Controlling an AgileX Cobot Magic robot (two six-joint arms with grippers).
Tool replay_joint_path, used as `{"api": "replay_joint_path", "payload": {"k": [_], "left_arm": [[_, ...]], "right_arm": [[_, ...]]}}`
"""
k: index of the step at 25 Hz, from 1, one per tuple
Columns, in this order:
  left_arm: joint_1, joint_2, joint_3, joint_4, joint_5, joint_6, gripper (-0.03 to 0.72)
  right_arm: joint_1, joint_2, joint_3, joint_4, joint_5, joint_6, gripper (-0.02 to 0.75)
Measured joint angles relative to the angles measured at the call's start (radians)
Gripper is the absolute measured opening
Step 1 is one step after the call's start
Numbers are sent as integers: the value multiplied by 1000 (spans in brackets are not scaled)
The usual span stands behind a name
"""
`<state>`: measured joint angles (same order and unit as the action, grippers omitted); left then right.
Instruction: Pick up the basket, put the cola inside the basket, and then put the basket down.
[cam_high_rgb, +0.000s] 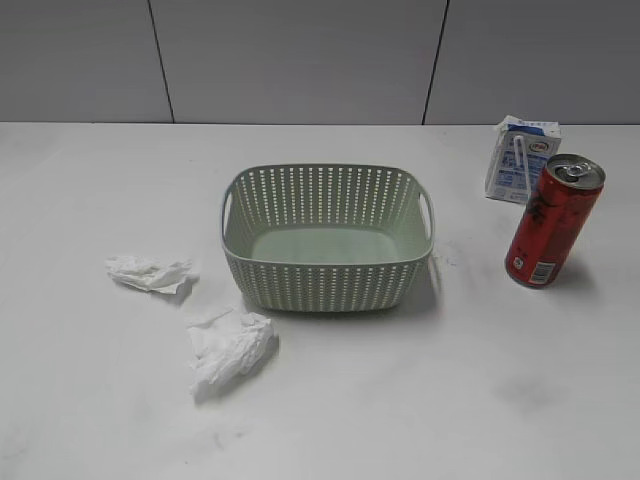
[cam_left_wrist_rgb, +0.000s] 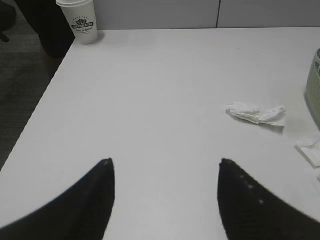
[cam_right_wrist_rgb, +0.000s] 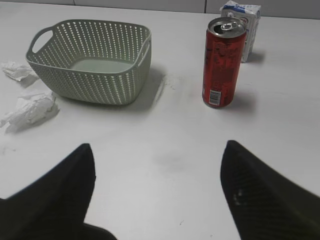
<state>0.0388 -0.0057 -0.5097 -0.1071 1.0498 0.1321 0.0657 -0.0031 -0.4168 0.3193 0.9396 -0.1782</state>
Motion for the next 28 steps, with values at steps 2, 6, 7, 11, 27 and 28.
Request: {"api": "replay_joint_path", "payload": {"k": [2, 6, 7, 11, 27, 28], "left_arm": [[0, 0, 0, 0, 0, 0, 490], [0, 0, 0, 5, 0, 0, 490], [0, 0, -1, 9, -1, 1, 490], [0, 7, -28, -22, -57, 0, 524], [0, 636, -178, -196, -193, 2, 577], [0, 676, -197, -198, -193, 2, 577]], "right_arm": [[0, 0, 0, 0, 0, 0, 591], [0, 0, 0, 0, 0, 0, 591], [0, 0, 0, 0, 0, 0, 591], [0, 0, 0, 0, 0, 0, 591], [0, 0, 0, 0, -1, 0, 590], [0, 0, 0, 0, -1, 0, 590]]}}
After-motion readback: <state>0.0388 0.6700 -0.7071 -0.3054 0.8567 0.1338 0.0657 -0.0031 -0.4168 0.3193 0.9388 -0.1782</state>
